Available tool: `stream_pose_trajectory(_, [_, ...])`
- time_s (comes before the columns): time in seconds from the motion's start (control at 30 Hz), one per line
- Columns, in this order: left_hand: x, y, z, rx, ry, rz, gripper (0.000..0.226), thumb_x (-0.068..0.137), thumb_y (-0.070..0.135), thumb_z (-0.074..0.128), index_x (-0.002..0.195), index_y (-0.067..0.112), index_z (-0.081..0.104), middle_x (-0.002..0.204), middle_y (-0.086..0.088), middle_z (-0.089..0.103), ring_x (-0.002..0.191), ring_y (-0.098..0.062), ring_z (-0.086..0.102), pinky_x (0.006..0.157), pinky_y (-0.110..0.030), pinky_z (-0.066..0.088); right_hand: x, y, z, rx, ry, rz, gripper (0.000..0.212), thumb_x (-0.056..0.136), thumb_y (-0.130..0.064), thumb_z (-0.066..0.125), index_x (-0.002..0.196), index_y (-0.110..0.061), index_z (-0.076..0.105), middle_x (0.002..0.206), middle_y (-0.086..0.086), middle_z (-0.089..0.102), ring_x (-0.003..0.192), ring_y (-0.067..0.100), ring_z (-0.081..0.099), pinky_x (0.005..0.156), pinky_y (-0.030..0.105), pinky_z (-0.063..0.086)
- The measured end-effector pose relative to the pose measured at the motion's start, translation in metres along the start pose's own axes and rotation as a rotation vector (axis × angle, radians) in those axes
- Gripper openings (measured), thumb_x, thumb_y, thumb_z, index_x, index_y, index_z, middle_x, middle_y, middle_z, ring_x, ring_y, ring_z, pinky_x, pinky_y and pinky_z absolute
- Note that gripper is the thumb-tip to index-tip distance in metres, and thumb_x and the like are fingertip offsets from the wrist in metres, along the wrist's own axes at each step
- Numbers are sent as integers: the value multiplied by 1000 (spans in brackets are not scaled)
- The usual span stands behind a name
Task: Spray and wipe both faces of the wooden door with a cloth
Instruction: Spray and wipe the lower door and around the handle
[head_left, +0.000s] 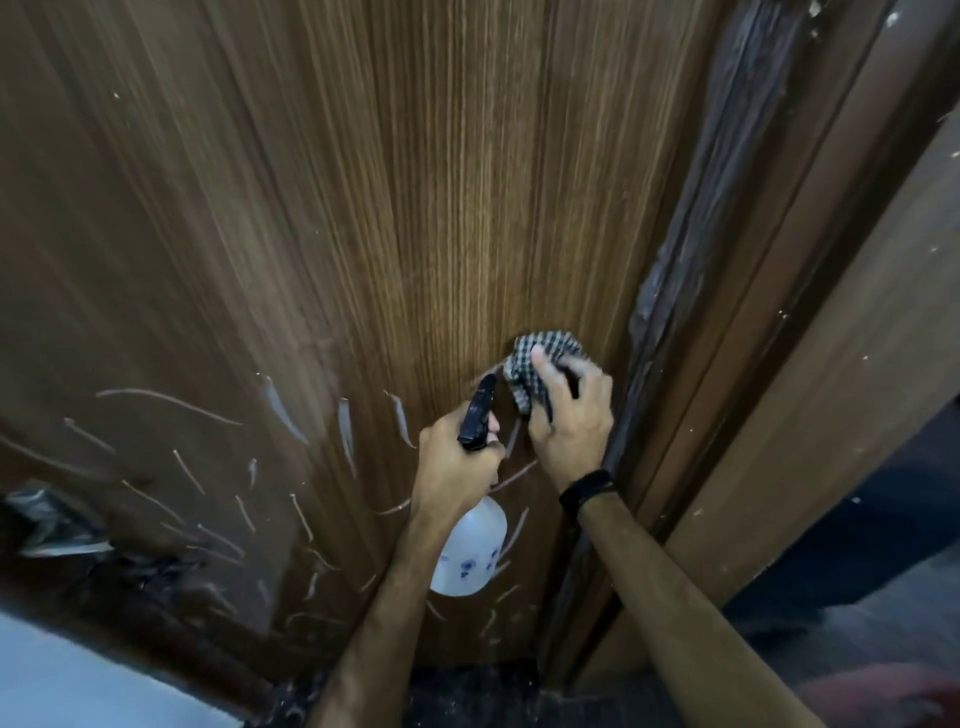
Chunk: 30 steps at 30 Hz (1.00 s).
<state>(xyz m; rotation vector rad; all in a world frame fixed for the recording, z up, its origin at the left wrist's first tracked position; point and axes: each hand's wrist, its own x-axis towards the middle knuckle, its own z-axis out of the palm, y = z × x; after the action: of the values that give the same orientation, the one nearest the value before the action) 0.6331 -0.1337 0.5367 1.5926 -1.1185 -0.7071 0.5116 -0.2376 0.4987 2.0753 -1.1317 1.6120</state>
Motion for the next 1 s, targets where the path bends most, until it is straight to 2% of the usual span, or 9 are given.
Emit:
stream_pose_trajectory(0.1, [-1, -8, -9, -37, 17, -31, 18, 82, -6, 63, 88, 11, 68, 74, -20, 68, 53, -23, 64, 53, -34, 54, -5, -9, 5, 49, -2, 89, 73, 72, 8, 74, 132, -25, 49, 116, 5, 42, 96, 26, 46, 72, 42, 51])
stream_pose_trajectory(0.23, [-2, -18, -24, -76, 49, -66, 15, 86, -8, 63, 89, 6, 68, 74, -22, 67, 51, -19, 62, 50, -28, 50, 37, -28, 8, 71, 143, 107, 63, 76, 4, 70, 130, -22, 50, 116, 4, 41, 96, 25, 48, 80, 26, 37])
stream_pose_trajectory(0.33, [-4, -29, -29, -90, 66, -63, 14, 88, -8, 63, 89, 5, 67, 69, -17, 66, 49, -19, 62, 49, -28, 50, 44, -35, 14, 63, 195, 68, 63, 77, 4, 69, 131, -22, 50, 117, 4, 42, 96, 25, 48, 81, 32, 40])
stream_pose_trajectory(0.47, [-7, -44, -28, -112, 78, -62, 15, 86, -10, 63, 89, 5, 67, 74, -18, 67, 51, -21, 61, 50, -29, 50, -9, -23, 33, -18, 29, -125, 62, 77, 2, 70, 131, -21, 49, 116, 8, 43, 91, 26, 45, 79, 39, 40])
stream_pose_trajectory(0.6, [-10, -58, -30, -146, 97, -133, 17, 85, -11, 62, 91, 4, 67, 74, -17, 66, 52, -17, 60, 51, -26, 49, -59, -18, 42, 10, -155, 1, 55, 80, -10, 56, 133, -21, 43, 119, 8, 41, 97, 28, 44, 84, 45, 40])
stream_pose_trajectory(0.67, [-12, -63, -32, -152, 113, -154, 16, 86, -11, 62, 90, 4, 66, 71, -12, 64, 51, -16, 58, 50, -25, 48, -49, -24, 43, 65, -116, 26, 52, 79, -11, 56, 130, -16, 42, 120, 8, 40, 99, 29, 45, 85, 44, 40])
stream_pose_trajectory(0.87, [-12, -88, -42, -127, 184, -154, 20, 86, -5, 66, 84, 15, 68, 71, -10, 68, 59, -28, 64, 59, -40, 54, 2, -51, 50, 69, 128, -125, 41, 86, -24, 65, 122, -10, 49, 119, 10, 46, 99, 27, 49, 83, 39, 39])
stream_pose_trajectory(0.93, [-14, -96, -45, -112, 210, -163, 23, 84, -3, 66, 82, 20, 69, 68, -6, 68, 61, -30, 66, 62, -44, 55, -17, -49, 52, 36, 92, -156, 42, 91, -29, 63, 127, -11, 52, 122, 12, 48, 102, 29, 51, 87, 41, 42])
stream_pose_trajectory(1.0, [-14, -101, -48, -108, 231, -178, 22, 83, 3, 66, 80, 25, 69, 67, -2, 68, 64, -29, 67, 67, -47, 56, -47, -42, 57, 36, -26, -194, 39, 94, -23, 61, 131, -14, 52, 124, 11, 48, 102, 31, 52, 87, 43, 44])
